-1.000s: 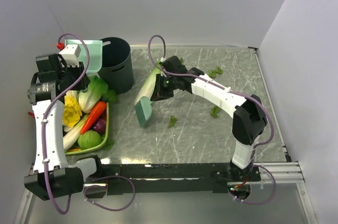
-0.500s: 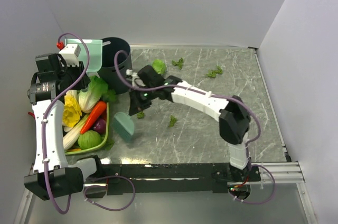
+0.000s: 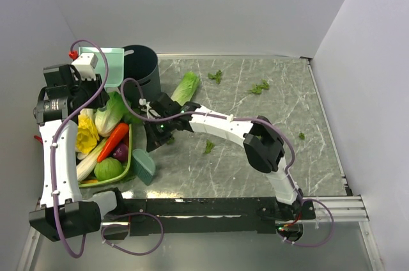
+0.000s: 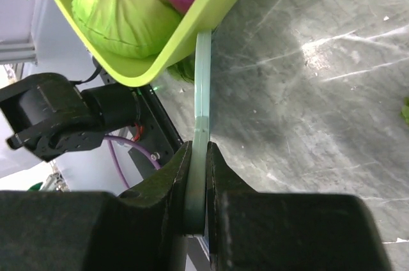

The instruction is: Sweep away the paper scraps from the table

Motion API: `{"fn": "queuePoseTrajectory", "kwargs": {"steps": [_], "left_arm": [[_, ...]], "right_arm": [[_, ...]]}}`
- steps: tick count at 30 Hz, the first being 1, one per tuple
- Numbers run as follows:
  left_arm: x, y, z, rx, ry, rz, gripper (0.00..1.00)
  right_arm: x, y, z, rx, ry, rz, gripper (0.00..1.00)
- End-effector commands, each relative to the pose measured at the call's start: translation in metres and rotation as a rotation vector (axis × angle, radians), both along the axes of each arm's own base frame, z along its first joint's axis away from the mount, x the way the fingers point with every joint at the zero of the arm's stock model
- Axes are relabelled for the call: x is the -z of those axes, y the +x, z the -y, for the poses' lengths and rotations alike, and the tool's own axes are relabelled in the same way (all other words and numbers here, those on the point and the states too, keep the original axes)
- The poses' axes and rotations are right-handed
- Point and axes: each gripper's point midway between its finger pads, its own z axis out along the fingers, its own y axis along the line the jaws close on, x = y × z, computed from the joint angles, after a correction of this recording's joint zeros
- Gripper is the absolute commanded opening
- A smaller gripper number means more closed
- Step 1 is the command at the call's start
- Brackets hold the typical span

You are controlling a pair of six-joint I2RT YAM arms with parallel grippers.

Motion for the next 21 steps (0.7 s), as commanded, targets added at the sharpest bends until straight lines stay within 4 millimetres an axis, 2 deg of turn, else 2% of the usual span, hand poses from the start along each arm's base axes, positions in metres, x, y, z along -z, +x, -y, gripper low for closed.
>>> {"fn": "queuePoseTrajectory", "kwargs": {"steps": [1, 3, 6, 8, 9, 10, 12, 14, 18, 20, 21], "left_arm": [[-0.019, 0.008, -0.001, 0.001, 0.001, 0.062, 0.01], [-0.020, 0.009, -0.001, 0.001, 0.002, 0.065, 0.01], [-0.023, 0.011, 0.002, 0.018, -0.004, 0.075, 0.01], [-0.028, 0.012, 0.005, 0.040, -0.009, 0.082, 0.01], [-0.029, 0.013, 0.006, 0.047, -0.011, 0.084, 0.01], [-0.034, 0.015, 0.007, 0.057, -0.012, 0.099, 0.01], [-0.036, 0.018, 0.007, 0.058, -0.010, 0.111, 0.01], [-0.038, 0.020, 0.007, 0.057, -0.009, 0.127, 0.01], [-0.042, 0.020, 0.008, 0.063, -0.011, 0.139, 0.01], [-0.044, 0.018, 0.010, 0.069, -0.014, 0.145, 0.01], [-0.044, 0.017, 0.011, 0.075, -0.013, 0.143, 0.01]], "right_arm": [[0.003, 0.016, 0.024, 0.111, -0.065, 0.021, 0.00], [-0.002, 0.030, 0.043, 0.168, -0.086, 0.045, 0.00], [-0.004, 0.046, 0.085, 0.197, -0.135, 0.095, 0.00], [-0.006, 0.054, 0.121, 0.212, -0.174, 0.125, 0.00], [0.001, 0.053, 0.137, 0.216, -0.194, 0.120, 0.00], [-0.021, 0.049, 0.144, 0.170, -0.135, 0.165, 0.00], [-0.037, 0.043, 0.149, 0.092, -0.076, 0.213, 0.00], [-0.055, 0.025, 0.145, -0.040, 0.001, 0.260, 0.00], [-0.067, 0.011, 0.126, -0.105, 0.081, 0.281, 0.00], [-0.067, 0.010, 0.118, -0.113, 0.083, 0.287, 0.00], [-0.074, 0.011, 0.111, -0.110, 0.097, 0.295, 0.00]]}}
